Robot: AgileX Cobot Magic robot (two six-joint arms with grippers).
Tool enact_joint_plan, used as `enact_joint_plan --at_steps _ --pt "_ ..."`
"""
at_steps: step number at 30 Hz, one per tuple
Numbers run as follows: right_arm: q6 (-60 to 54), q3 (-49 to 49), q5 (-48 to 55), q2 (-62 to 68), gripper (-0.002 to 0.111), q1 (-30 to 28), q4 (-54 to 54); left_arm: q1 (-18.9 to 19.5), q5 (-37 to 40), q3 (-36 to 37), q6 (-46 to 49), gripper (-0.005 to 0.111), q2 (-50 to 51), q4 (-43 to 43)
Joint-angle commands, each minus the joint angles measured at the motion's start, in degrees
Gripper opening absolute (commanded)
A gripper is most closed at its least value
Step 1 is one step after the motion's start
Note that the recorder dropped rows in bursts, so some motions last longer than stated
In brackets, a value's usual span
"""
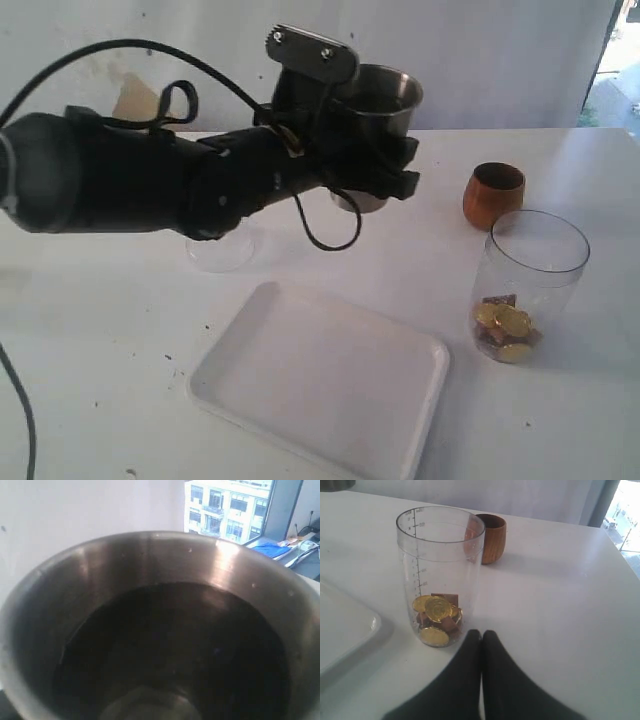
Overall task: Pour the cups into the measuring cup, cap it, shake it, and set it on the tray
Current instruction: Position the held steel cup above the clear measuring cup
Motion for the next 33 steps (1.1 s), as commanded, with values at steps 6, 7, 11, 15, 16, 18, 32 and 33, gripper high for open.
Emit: enact_joint_plan --at_steps 6,7,11,15,16,18,32,33 --pt "-0.22 0.22 -0.65 0.21 0.000 0.09 0.28 -2.79 -3.91 -7.47 -0.22 0.000 5.79 1.67" --pt "-0.22 0.22 -0.65 0.21 0.000 0.09 0.28 -2.79 -4.20 -7.85 -0.22 0.000 6.47 3.07" --pt "-0.22 0.22 -0.65 0.21 0.000 0.09 0.28 -2.79 -5.32 -9.08 -0.22 0.000 8.56 6.29" --pt "-0.22 0.22 -0.65 0.21 0.000 0.09 0.28 -2.79 -5.56 -10.85 -0.13 0.000 10.21 7.10" --pt "-0.22 0.22 -0.65 0.21 0.000 0.09 0.28 -2.79 -5.56 -11.54 -0.30 0.000 10.55 7.10" --pt "-0.22 0.22 -0.65 0.21 0.000 0.09 0.28 -2.79 -5.18 -12.90 -0.99 0.000 11.27 7.10" --pt "-0.22 0.22 -0.65 0.21 0.000 0.09 0.28 -6.17 -5.90 -14.60 -5.79 0.000 11.86 19.22" --pt "-0.22 0.22 -0.65 0.21 0.000 0.09 0.28 -6.17 -6.34 -14.60 -5.56 0.000 11.86 19.22"
